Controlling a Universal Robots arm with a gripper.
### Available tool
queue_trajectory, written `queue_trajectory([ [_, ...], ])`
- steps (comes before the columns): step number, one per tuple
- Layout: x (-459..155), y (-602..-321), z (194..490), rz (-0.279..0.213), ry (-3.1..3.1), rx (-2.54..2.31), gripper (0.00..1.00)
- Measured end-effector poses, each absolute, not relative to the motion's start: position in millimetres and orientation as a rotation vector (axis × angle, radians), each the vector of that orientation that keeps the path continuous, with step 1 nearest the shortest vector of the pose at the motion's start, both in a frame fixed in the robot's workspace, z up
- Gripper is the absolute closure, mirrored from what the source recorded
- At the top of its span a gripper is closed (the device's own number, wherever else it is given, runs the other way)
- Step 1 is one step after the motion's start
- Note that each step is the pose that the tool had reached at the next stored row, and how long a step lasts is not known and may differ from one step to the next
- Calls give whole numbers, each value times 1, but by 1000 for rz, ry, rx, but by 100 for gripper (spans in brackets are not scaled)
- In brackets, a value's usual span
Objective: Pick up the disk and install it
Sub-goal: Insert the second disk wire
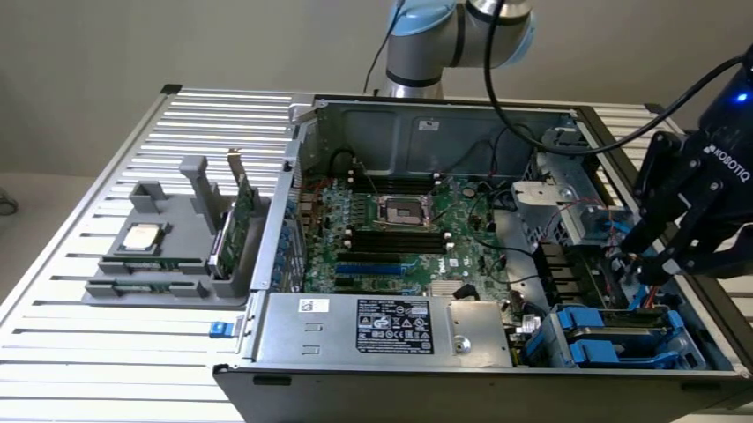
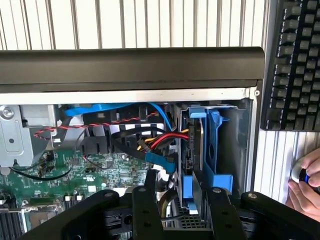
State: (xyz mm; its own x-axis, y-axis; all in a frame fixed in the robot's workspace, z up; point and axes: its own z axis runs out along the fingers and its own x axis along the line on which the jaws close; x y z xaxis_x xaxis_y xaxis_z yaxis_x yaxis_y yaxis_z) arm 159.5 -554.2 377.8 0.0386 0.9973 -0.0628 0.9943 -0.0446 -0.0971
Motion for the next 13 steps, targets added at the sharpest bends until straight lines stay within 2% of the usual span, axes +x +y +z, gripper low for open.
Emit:
queue_trajectory([
  [13,162,-554,377,223,-2169,-2267,58],
])
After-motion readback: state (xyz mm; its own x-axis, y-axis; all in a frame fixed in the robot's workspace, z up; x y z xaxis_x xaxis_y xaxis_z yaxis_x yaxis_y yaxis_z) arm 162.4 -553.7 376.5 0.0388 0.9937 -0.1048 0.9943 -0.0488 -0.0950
